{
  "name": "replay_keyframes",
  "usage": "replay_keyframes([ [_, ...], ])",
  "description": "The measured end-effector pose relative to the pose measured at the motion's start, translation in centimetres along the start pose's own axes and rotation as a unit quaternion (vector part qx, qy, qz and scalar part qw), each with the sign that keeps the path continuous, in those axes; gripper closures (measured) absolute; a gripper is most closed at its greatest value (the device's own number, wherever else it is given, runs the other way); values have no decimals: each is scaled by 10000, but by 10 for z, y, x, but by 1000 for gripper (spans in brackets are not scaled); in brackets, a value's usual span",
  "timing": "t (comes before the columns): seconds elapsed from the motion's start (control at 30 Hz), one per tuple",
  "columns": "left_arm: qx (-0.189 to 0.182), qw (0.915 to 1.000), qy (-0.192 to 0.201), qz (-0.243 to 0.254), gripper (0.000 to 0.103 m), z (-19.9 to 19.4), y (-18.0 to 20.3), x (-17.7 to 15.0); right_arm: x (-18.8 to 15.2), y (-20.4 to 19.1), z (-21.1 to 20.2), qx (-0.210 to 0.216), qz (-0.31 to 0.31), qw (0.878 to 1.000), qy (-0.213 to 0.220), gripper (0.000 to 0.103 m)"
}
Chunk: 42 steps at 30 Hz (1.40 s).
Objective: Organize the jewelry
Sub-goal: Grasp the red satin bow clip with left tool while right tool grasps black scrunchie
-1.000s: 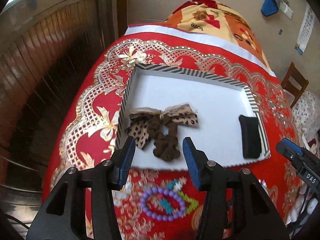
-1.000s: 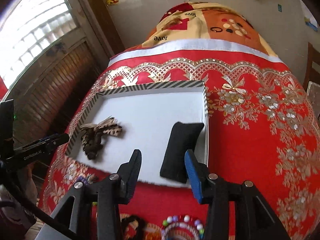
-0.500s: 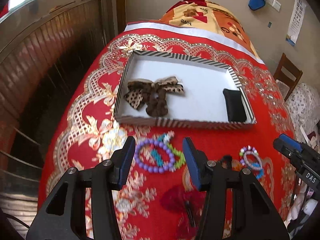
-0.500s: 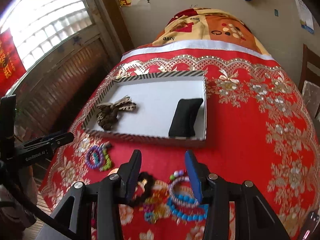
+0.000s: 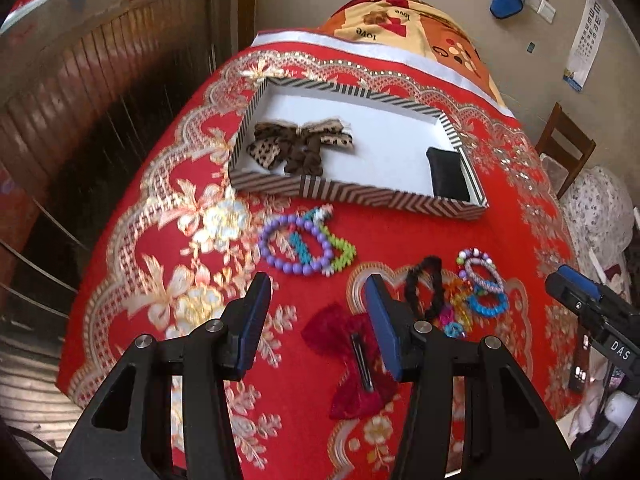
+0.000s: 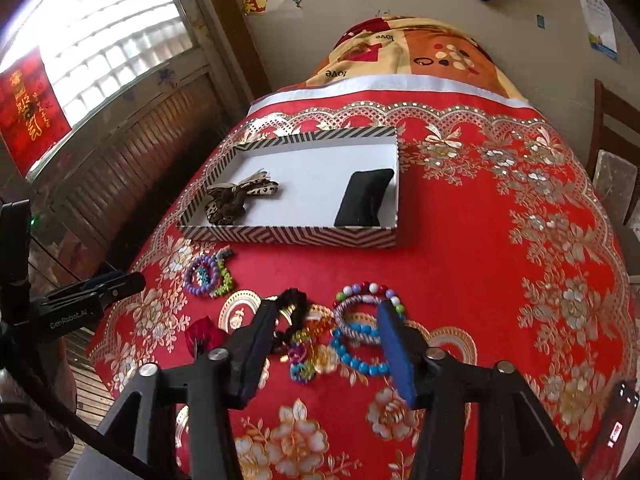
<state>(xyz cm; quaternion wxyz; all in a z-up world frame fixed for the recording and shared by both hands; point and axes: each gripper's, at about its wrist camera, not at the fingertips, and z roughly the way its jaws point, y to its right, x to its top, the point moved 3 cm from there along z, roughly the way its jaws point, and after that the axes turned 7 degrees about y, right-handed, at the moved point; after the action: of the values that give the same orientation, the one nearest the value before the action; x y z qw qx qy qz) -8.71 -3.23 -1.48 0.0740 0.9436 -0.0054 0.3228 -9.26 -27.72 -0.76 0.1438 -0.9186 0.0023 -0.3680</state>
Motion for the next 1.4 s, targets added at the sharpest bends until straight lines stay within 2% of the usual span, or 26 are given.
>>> replay_keyframes([
  [0.4,-343,9965,-715,-253,54,17,4,-41,-26,12,3,-13,83,9995,-308,47],
  [0.73,-407,9937,-1037,-120,54,44,21,-56,-21,-4,17,118,-80,9992,-375,47],
  [0.93,-401,9919,-1205,-41,54,58,26,-63,-10,-18,41,221,-265,9983,-460,47],
  [1.17,-364,9908,-1301,55,53,69,30,-63,-5,-36,91,274,-658,9937,-869,47],
  [1.4,-280,9907,-1325,85,53,76,30,-61,-5,-40,123,236,-799,9903,-1116,49],
])
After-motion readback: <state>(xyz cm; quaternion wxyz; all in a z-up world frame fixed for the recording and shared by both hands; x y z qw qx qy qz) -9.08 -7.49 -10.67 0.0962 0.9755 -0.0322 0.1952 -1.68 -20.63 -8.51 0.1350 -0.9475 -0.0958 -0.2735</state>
